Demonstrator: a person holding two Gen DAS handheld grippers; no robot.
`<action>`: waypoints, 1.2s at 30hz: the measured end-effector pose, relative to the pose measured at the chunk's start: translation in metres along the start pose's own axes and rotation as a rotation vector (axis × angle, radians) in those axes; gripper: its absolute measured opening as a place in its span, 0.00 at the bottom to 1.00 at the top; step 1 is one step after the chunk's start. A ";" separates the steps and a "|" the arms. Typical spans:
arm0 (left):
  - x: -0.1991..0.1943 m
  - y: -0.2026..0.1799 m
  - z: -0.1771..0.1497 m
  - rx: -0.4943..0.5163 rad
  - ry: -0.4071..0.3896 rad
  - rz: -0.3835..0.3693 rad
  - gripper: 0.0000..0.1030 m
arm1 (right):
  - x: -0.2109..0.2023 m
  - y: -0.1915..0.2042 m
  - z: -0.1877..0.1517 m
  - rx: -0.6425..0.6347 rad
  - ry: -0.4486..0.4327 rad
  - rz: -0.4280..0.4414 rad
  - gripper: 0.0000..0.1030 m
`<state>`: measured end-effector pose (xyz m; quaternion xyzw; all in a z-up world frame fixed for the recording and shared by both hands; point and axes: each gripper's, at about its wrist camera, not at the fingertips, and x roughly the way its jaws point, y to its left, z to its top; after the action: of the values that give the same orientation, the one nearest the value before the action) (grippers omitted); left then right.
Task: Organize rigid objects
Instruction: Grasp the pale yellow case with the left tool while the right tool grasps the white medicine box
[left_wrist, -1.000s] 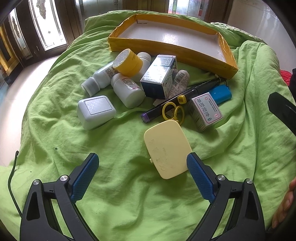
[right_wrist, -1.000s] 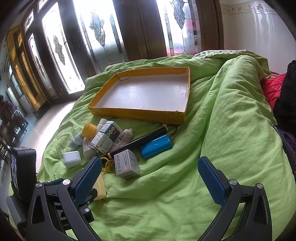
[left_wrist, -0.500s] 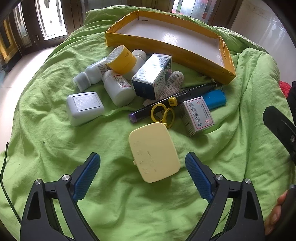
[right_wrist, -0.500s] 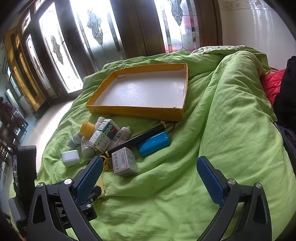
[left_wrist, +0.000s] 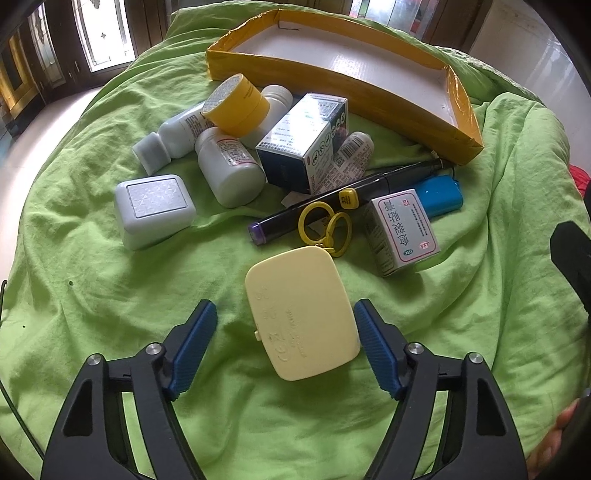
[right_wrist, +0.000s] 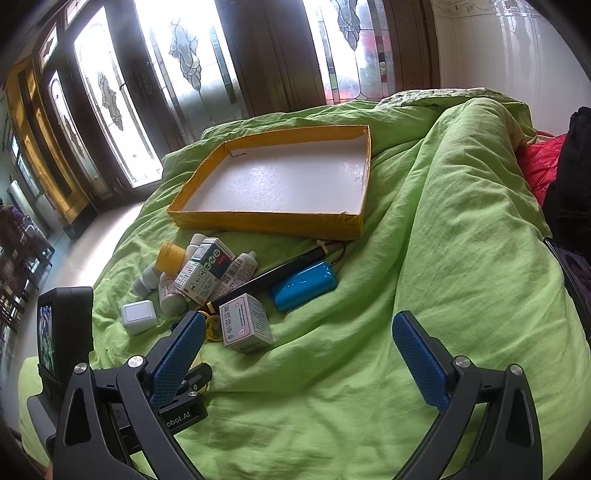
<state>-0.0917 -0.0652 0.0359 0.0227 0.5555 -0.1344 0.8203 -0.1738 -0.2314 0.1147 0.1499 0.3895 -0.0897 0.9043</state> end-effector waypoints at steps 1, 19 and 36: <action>0.001 0.001 0.000 -0.001 -0.001 -0.003 0.70 | 0.000 0.000 0.000 -0.001 0.000 -0.001 0.96; -0.004 0.021 0.010 0.138 0.020 -0.033 0.44 | 0.008 0.006 -0.005 -0.038 0.042 -0.013 0.96; 0.005 0.042 0.005 0.067 0.018 -0.087 0.45 | 0.092 0.056 -0.001 -0.218 0.368 0.025 0.57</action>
<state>-0.0749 -0.0268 0.0284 0.0273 0.5584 -0.1885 0.8074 -0.0963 -0.1826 0.0586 0.0697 0.5535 -0.0070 0.8299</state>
